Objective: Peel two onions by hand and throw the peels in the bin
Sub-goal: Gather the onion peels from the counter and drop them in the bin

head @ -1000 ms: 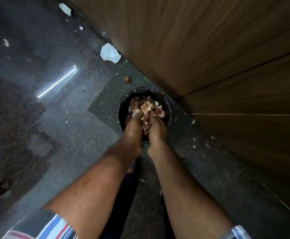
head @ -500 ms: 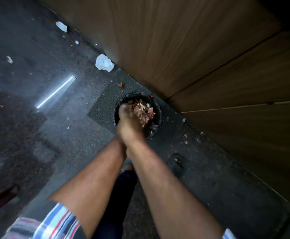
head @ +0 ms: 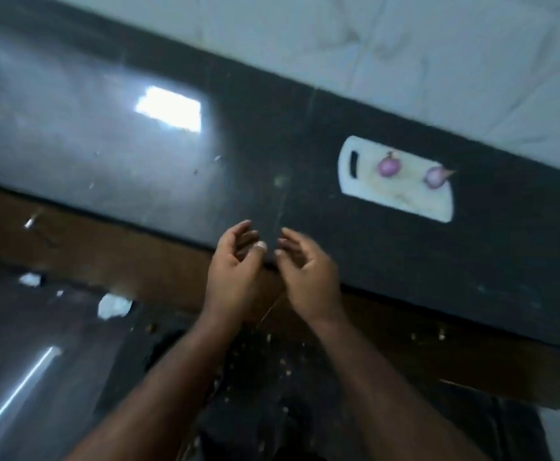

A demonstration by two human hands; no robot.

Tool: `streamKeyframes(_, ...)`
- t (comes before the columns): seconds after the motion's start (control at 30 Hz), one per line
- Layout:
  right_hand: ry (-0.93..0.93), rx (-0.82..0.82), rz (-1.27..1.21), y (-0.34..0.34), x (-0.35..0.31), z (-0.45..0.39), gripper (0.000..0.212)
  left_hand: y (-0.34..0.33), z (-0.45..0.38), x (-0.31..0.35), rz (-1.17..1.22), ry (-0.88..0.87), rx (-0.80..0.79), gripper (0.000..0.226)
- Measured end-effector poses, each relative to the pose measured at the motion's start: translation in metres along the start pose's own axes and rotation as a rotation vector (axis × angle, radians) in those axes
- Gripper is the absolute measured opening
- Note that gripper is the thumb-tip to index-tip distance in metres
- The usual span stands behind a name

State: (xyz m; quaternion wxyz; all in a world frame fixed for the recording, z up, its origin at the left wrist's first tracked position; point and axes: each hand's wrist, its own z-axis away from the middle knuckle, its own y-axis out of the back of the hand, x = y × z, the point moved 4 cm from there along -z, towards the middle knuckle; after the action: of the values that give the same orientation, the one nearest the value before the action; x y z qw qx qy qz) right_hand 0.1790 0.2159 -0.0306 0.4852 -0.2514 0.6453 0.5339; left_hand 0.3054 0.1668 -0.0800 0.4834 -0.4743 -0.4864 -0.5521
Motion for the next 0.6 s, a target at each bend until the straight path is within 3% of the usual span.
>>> streamKeyframes(0.13,-0.11,0.211,0.081,0.135,0.02,-0.058,0.041,-0.08,-0.028,0.077,-0.138,-0.073,-0.155,0.048)
streamKeyframes(0.23,-0.187,0.252,0.152,0.213,0.05,-0.106,0.044,-0.148,-0.056,0.09,-0.35,-0.101,-0.338,0.062)
streamKeyframes(0.33,-0.255,0.319,0.177,0.273,0.091,-0.165,0.05,-0.215,-0.098,0.092,-0.551,-0.131,-0.385,0.074)
streamKeyframes(0.5,-0.273,0.181,0.303,0.304,0.141,-0.255,0.071,-0.291,-0.164,0.078,-0.721,-0.031,-0.3,0.091)
streamKeyframes(0.6,-0.235,0.08,0.326,0.294,0.145,-0.287,0.082,-0.312,-0.183,0.072,-0.672,0.012,-0.249,0.078)
